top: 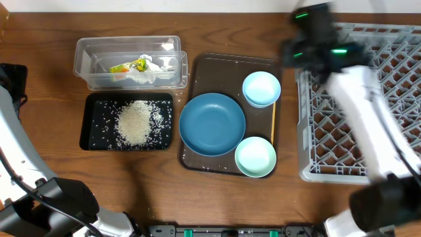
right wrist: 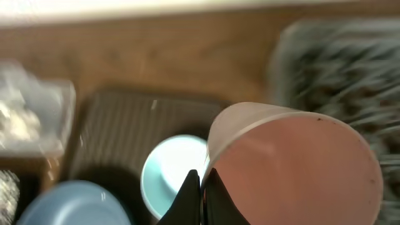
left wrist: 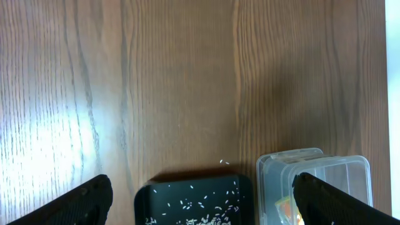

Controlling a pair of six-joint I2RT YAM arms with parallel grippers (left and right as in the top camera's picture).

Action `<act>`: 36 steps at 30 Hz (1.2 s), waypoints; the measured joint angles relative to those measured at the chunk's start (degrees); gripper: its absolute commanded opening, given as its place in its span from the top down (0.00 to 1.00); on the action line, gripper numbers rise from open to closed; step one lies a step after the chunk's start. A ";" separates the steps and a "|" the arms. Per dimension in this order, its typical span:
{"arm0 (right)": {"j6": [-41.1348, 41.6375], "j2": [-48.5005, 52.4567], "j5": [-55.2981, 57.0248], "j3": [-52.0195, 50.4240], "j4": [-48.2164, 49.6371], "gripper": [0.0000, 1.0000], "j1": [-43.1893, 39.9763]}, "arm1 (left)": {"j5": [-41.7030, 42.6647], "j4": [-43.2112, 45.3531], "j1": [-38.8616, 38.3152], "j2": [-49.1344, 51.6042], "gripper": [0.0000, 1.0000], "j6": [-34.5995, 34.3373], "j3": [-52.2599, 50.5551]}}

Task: Sort waste into correct bins and load items into the dishwasher rack
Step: 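Grasp the pink cup rim with the right gripper and lift it, then carry the pink cup right over the grey dish rack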

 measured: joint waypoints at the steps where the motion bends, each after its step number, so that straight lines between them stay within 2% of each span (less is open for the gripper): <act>1: -0.46 -1.27 -2.05 0.33 0.00 0.99 -2.73 | 0.00 0.00 0.00 0.00 0.06 0.02 0.00; 5: -3.26 -3.02 -12.96 0.70 0.09 0.99 -14.08 | 0.00 0.00 0.00 0.00 0.06 0.00 0.00; 11: -5.77 2.43 -32.96 0.63 0.42 0.99 -28.13 | -0.02 0.00 0.00 0.00 0.06 0.00 0.00; 26: -6.71 21.03 -67.43 0.42 10.91 0.99 -44.54 | -0.02 0.00 0.00 0.00 0.06 0.00 0.00; 36: -6.71 26.71 -74.01 0.42 11.17 0.99 -49.64 | -0.02 0.00 0.00 0.00 0.06 0.02 0.00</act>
